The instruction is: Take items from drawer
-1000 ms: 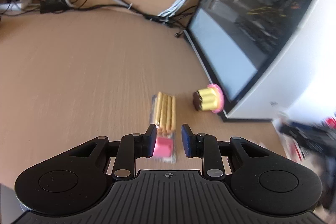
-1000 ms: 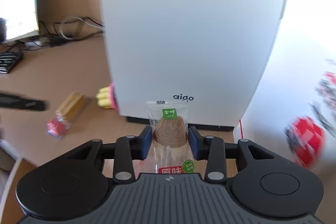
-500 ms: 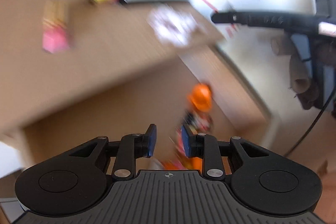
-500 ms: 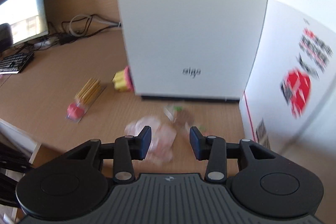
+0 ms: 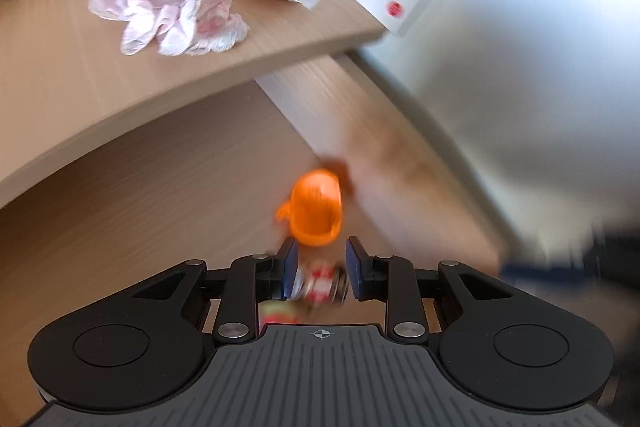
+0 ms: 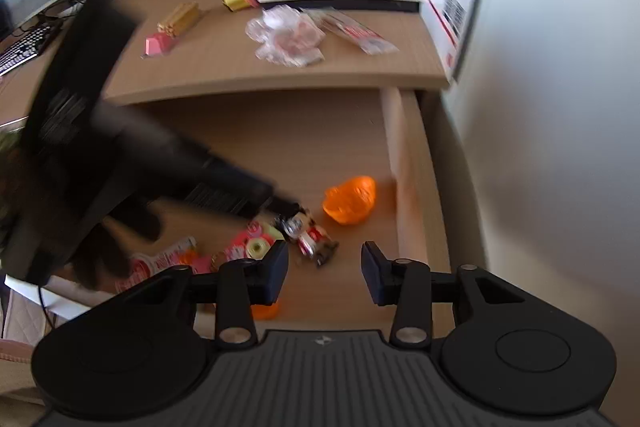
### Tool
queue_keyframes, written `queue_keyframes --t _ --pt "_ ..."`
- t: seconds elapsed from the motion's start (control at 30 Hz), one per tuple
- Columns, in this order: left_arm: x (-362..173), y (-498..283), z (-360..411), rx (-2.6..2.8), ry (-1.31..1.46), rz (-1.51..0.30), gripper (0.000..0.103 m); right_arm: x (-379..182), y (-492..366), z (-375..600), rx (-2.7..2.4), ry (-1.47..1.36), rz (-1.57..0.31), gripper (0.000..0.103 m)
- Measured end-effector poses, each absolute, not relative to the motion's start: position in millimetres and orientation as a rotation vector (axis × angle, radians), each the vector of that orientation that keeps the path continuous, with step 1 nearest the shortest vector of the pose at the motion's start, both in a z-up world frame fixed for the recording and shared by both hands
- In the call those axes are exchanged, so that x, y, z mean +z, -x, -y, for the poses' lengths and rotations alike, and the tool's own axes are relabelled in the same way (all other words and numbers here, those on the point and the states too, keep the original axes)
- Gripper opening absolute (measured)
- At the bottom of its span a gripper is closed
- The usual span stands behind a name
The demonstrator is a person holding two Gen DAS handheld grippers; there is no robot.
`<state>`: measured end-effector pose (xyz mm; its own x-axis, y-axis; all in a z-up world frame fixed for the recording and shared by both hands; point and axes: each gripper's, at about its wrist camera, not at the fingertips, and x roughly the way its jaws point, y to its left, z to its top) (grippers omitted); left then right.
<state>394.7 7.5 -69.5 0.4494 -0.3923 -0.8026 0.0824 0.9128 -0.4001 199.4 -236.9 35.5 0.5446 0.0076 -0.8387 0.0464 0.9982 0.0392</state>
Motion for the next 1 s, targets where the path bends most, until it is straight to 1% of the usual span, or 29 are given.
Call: queue_keyframes --t 0.07,0.27,0.47,0.5,0.53,0.57,0.63,0.8,1.0 --pt "-78.8 -409.5 2.1 -0.248 0.347 -1.1 0.029 33.4 -193.6 239.0 -0.035 -0.077 -1.0 0.04" --pt "-98.6 -435.4 30.3 -0.157 0.257 -1.201 0.029 26.8 -184.2 243.7 -0.051 -0.103 -1.008 0.04" --pt "-113.9 -446.6 37.6 -0.155 0.298 -1.224 0.029 23.3 -181.2 254.3 -0.076 -0.116 -1.017 0.04" --pt "-116.5 -447.5 37.5 -0.155 0.307 -1.231 0.027 23.7 -180.7 256.4 -0.082 -0.118 -1.019 0.04" --pt "-118.6 -448.3 37.8 -0.146 0.313 -1.239 0.02 24.0 -180.4 258.3 -0.089 -0.118 -1.022 0.04" --pt "-119.6 -448.9 38.0 -0.137 0.314 -1.245 0.016 24.2 -180.2 259.8 -0.095 -0.116 -1.024 0.04" --pt "-121.3 -450.8 37.7 -0.137 0.327 -1.273 0.012 25.2 -179.6 262.6 -0.103 -0.109 -1.028 0.04" --pt "-117.2 -446.4 29.1 -0.182 0.362 -1.252 0.008 24.4 -183.6 268.1 -0.103 -0.089 -1.04 0.04" --pt "-91.5 -413.2 -3.1 -0.193 0.376 -1.2 0.008 26.9 -193.6 267.0 -0.08 -0.055 -1.033 0.04"
